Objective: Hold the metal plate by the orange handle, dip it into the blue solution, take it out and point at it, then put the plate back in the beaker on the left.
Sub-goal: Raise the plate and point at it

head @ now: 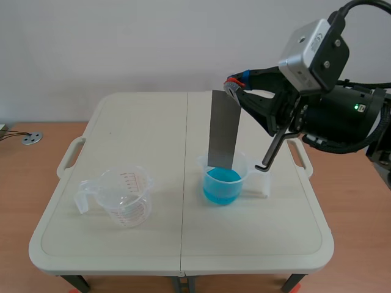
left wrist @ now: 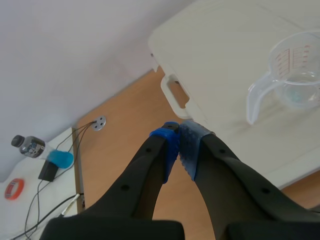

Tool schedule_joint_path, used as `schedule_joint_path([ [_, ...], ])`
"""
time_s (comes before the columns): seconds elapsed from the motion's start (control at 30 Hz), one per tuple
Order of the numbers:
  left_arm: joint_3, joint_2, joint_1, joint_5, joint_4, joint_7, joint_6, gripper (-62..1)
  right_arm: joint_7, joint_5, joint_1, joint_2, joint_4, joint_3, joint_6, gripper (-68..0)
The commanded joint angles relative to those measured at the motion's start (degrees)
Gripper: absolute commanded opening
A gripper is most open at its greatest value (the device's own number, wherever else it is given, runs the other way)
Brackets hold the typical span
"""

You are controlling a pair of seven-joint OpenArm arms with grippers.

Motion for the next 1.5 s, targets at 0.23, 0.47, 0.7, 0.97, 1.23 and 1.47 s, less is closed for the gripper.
schedule_joint_path([
  [0.23,3.63,-3.67,-3.65,-0.74,0.72,2.45,-0.90,-58.6,1.49,1.11,0.02,0.33,5.46,2.71,0.33,-66.2],
  [0.47,8.39,-5.57,-8.92,-0.33,0.72,6.45,-1.03,-58.6,1.86,1.18,0.02,0.33,7.80,4.17,0.33,-66.2],
  [0.7,14.43,-5.73,-16.31,2.62,0.72,10.62,-1.01,-58.6,1.86,1.18,0.02,0.31,9.64,4.92,0.33,-66.2],
  [0.97,24.39,-5.70,-26.67,6.84,-0.26,15.45,-0.85,-58.6,1.84,1.29,0.02,0.31,10.64,4.92,0.33,-66.2],
  [1.23,34.82,-5.68,-37.92,9.40,-5.18,19.43,-0.85,-58.6,1.84,1.31,0.02,0.31,10.80,4.92,0.33,-66.2],
  [1.47,43.23,-5.20,-46.80,11.26,-12.02,19.63,-0.85,-58.6,1.81,1.31,0.02,0.31,10.80,4.92,0.33,-66.2],
])
